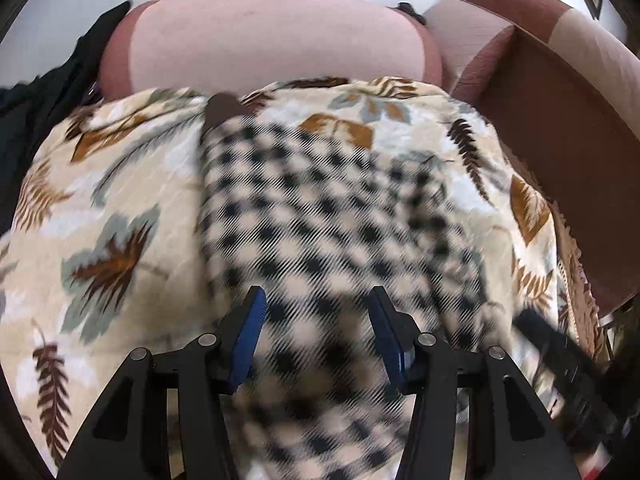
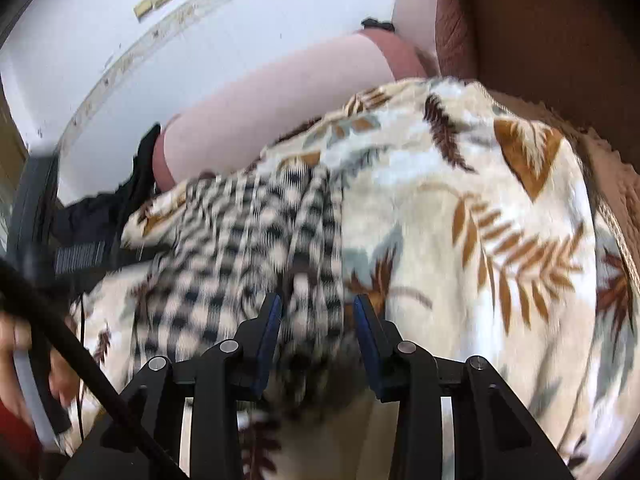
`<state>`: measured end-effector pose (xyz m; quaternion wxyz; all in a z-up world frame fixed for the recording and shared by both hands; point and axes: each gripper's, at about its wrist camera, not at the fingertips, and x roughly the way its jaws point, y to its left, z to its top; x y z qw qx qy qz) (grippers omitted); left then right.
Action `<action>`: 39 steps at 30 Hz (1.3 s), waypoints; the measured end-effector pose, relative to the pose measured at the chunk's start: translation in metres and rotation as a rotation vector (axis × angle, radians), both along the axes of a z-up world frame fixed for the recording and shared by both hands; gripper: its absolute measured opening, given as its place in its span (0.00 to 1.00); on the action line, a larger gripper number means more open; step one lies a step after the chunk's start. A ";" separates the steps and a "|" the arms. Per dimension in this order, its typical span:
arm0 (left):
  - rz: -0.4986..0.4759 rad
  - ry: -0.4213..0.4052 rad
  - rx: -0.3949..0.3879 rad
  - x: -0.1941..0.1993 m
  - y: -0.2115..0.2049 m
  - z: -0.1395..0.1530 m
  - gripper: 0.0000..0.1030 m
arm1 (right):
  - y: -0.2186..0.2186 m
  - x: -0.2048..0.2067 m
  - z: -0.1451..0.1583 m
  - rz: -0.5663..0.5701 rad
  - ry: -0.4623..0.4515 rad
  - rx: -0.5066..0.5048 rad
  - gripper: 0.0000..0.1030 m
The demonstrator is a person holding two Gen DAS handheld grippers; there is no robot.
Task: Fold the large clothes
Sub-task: 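Lift the hem with both grippers and fold it toward the collar, then lay the folded hem onto the shirt and open both grippers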
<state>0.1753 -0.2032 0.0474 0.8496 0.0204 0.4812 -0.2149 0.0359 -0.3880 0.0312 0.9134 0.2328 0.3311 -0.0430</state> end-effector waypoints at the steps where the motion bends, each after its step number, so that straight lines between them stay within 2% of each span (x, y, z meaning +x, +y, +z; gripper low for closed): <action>1: 0.006 0.003 -0.005 -0.003 0.005 -0.003 0.50 | -0.001 0.010 0.000 0.027 -0.013 0.037 0.40; 5: 0.042 0.007 -0.032 -0.012 0.022 -0.008 0.50 | 0.007 0.049 -0.010 0.120 0.000 0.121 0.40; 9: 0.051 -0.010 -0.010 -0.019 0.027 -0.011 0.50 | 0.022 0.074 -0.027 0.126 0.113 0.074 0.42; 10: 0.048 -0.016 -0.001 -0.020 0.027 -0.012 0.50 | 0.023 0.076 -0.030 0.130 0.122 0.079 0.20; 11: 0.044 -0.024 0.007 -0.022 0.025 -0.013 0.50 | 0.022 0.075 -0.030 0.135 0.121 0.099 0.15; 13: 0.024 -0.041 0.024 -0.026 0.022 -0.013 0.52 | 0.014 0.069 -0.025 0.118 0.104 0.106 0.13; 16: -0.029 -0.051 0.051 -0.032 0.014 -0.020 0.53 | -0.006 0.059 -0.025 0.075 0.098 0.150 0.12; 22: -0.042 -0.053 0.103 -0.042 0.009 -0.042 0.59 | -0.034 0.061 -0.068 0.041 0.173 0.363 0.13; 24: -0.039 -0.044 0.091 -0.041 0.013 -0.046 0.61 | -0.041 0.061 -0.074 0.038 0.167 0.430 0.13; 26: -0.026 -0.009 0.058 -0.038 0.020 -0.047 0.62 | -0.044 0.061 -0.074 0.043 0.167 0.454 0.16; 28: -0.010 0.019 0.039 -0.039 0.025 -0.043 0.62 | -0.046 0.056 -0.067 0.030 0.156 0.441 0.20; 30: -0.002 -0.010 0.052 -0.048 0.027 -0.032 0.61 | -0.045 0.050 -0.052 -0.006 0.124 0.390 0.26; 31: -0.008 -0.034 0.063 -0.053 0.027 -0.028 0.61 | -0.043 0.045 -0.040 -0.028 0.091 0.332 0.29; 33: -0.025 -0.089 0.094 -0.065 0.024 -0.021 0.61 | -0.037 0.041 -0.020 -0.041 0.034 0.233 0.29; 35: -0.027 -0.130 0.123 -0.073 0.021 -0.018 0.61 | -0.030 0.040 -0.008 -0.031 -0.007 0.194 0.29; 39: -0.010 -0.123 0.106 -0.070 0.018 -0.018 0.61 | -0.009 0.052 -0.008 0.072 -0.020 0.204 0.26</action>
